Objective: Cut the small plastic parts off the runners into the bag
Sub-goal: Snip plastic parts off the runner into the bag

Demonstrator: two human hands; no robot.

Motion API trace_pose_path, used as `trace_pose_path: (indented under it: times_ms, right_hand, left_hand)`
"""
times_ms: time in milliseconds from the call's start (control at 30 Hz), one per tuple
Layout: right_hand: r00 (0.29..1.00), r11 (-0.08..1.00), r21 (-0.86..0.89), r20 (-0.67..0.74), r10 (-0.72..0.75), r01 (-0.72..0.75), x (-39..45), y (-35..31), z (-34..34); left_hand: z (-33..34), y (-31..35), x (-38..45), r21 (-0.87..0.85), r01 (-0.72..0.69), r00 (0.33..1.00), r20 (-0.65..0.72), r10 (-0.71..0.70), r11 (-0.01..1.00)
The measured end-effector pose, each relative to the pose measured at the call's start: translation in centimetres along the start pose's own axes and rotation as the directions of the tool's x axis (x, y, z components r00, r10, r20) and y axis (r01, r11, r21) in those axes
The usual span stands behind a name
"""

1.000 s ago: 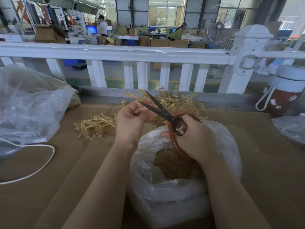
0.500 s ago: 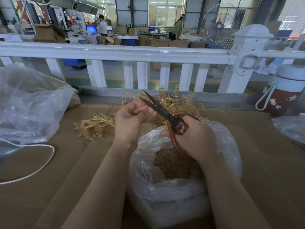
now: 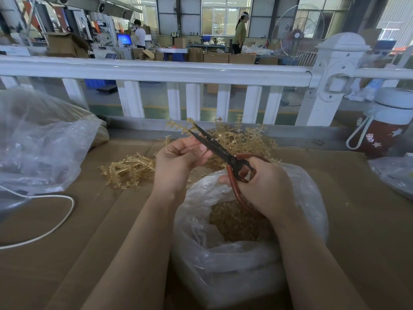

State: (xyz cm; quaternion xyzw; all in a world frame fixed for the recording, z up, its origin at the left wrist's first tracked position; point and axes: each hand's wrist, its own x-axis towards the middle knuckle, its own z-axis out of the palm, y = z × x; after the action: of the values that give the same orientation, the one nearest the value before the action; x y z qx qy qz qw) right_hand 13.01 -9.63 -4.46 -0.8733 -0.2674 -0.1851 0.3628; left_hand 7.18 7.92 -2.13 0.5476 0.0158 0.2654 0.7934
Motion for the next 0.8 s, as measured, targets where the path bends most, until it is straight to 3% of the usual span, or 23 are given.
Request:
trace_pose_path:
  times_ms: [400,800]
  right_hand:
    - [0.999,0.996,-0.088,-0.029,-0.031,0.028,-0.16,-0.49,-0.51]
    - [0.999,0.999,-0.048,-0.031,-0.022,0.021,-0.08,-0.05,-0.05]
  left_hand:
    - [0.11,-0.21,-0.12,0.16,0.019,0.999,0.04,-0.025,0.987]
    - [0.2,0.07,-0.27,0.07,0.068,0.996,0.061,-0.072,0.995]
